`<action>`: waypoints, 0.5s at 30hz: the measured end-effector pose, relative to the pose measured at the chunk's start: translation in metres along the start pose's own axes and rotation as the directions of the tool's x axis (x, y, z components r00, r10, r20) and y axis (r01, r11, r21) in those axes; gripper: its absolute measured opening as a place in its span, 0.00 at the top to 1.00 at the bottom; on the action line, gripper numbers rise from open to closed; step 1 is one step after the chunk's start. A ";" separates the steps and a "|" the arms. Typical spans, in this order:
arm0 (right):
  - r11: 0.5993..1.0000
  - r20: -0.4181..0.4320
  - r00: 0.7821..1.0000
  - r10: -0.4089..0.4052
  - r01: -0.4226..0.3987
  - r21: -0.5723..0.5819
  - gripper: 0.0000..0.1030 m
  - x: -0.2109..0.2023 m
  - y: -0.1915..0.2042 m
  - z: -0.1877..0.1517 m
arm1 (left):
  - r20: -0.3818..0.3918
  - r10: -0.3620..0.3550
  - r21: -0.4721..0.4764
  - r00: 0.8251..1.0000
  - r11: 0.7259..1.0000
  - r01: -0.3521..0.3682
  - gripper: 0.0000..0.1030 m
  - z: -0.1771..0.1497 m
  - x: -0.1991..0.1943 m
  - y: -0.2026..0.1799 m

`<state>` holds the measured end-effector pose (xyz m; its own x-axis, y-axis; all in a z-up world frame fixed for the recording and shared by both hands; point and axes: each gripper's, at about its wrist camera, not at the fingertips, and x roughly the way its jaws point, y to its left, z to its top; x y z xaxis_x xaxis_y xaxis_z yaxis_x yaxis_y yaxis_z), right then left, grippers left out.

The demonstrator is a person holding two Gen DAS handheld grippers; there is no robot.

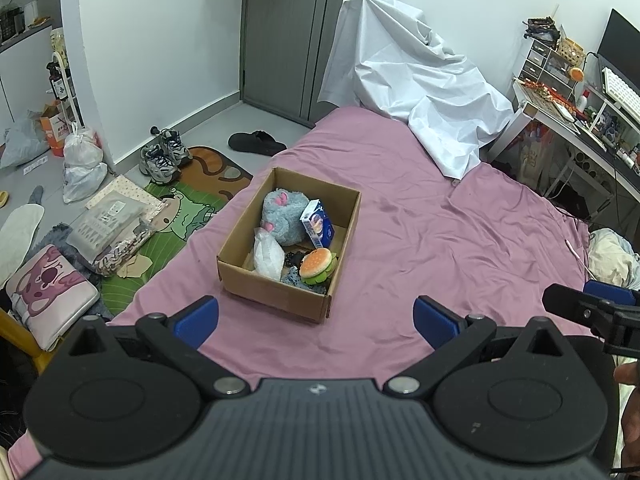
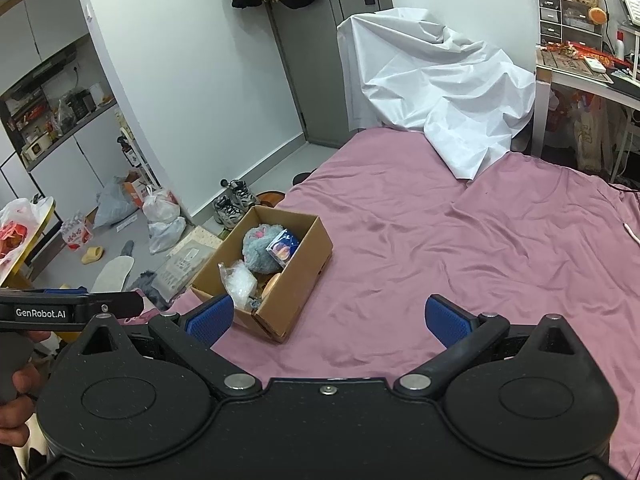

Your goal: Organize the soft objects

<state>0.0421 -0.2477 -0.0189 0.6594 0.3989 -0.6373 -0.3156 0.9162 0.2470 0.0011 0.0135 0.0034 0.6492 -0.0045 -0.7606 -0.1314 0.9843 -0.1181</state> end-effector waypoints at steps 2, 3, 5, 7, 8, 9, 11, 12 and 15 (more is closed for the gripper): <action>1.000 0.003 1.000 -0.001 0.001 -0.003 0.00 0.000 0.000 0.000 | 0.000 0.000 0.001 1.000 1.000 0.000 0.00 0.000 0.000 0.001; 1.000 0.005 1.000 -0.001 0.001 -0.004 0.00 0.000 0.000 0.000 | 0.000 0.000 0.001 1.000 1.000 0.000 0.00 0.000 0.000 0.000; 1.000 0.005 1.000 -0.001 0.001 -0.005 0.00 0.000 0.001 0.000 | -0.001 0.000 0.000 1.000 1.000 0.000 0.00 0.000 -0.001 0.001; 1.000 0.005 1.000 0.002 -0.002 -0.004 0.00 0.000 0.001 -0.001 | 0.002 -0.001 0.001 1.000 1.000 0.001 0.00 0.000 -0.001 0.001; 1.000 0.005 1.000 0.002 -0.002 -0.006 0.00 0.000 0.001 -0.001 | 0.001 0.000 0.002 1.000 1.000 0.000 0.00 0.000 -0.001 0.001; 1.000 0.005 1.000 0.000 0.000 -0.007 0.00 0.000 0.001 -0.001 | 0.001 0.001 0.001 1.000 1.000 -0.001 0.00 0.000 0.000 0.000; 1.000 0.003 1.000 0.000 0.000 -0.007 0.00 0.000 0.002 -0.001 | 0.001 0.000 0.001 1.000 1.000 0.000 0.00 -0.001 0.000 0.001; 1.000 0.002 1.000 0.004 -0.004 -0.005 0.00 0.000 0.002 -0.001 | 0.000 0.000 0.001 1.000 1.000 0.000 0.00 -0.001 0.000 0.000; 1.000 0.000 1.000 0.008 -0.008 -0.006 0.00 0.000 0.002 -0.001 | 0.001 -0.001 0.000 1.000 1.000 0.001 0.00 -0.001 0.000 0.000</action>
<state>0.0407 -0.2456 -0.0195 0.6567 0.4064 -0.6353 -0.3253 0.9126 0.2475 0.0003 0.0135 0.0028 0.6502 -0.0055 -0.7598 -0.1305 0.9843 -0.1188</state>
